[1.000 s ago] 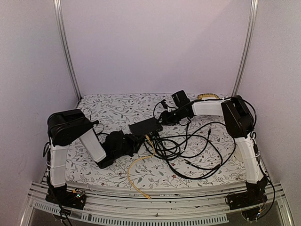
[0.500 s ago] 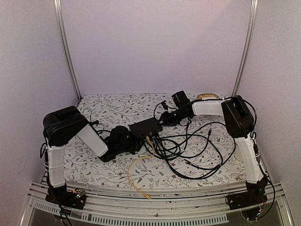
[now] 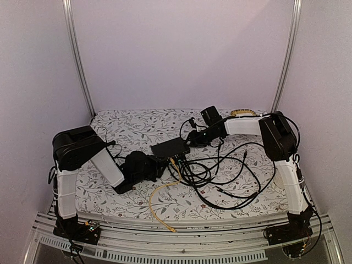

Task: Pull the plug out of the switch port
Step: Pick up the switch port from the center of the board.

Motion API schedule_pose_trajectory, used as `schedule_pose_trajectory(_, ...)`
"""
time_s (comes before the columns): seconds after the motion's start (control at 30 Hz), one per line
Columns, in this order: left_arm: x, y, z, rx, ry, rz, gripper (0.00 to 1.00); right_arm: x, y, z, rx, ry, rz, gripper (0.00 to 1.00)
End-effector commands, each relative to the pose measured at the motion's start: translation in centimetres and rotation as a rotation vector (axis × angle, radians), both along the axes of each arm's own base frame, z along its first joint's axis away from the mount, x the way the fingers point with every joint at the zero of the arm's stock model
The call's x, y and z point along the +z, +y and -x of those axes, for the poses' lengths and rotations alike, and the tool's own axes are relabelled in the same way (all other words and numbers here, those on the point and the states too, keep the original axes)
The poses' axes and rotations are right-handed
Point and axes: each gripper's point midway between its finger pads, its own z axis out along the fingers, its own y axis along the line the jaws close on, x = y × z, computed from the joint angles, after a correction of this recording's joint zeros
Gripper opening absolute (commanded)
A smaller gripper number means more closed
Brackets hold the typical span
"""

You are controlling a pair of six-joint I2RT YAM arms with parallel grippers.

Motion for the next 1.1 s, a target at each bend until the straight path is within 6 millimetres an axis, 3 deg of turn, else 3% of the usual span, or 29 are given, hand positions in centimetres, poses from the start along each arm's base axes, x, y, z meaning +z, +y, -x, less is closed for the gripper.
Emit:
schedule_pose_trajectory(0.0, -8.0, 1.9, 2.8, -0.053, 0.207, -0.190, 0.39, -1.8, -0.4, 0.5, 0.001, 0.039, 0.042, 0.40)
schedule_pose_trajectory(0.7, -9.0, 3.3, 3.6, 0.033, 0.306, -0.178, 0.26, -2.1, -0.6, 0.6, -0.003, 0.045, 0.056, 0.40)
schedule_pose_trajectory(1.07, -9.7, 3.8, 4.3, 0.102, 0.372, -0.112, 0.33, -2.2, -0.7, 0.7, -0.002, 0.046, 0.058, 0.40)
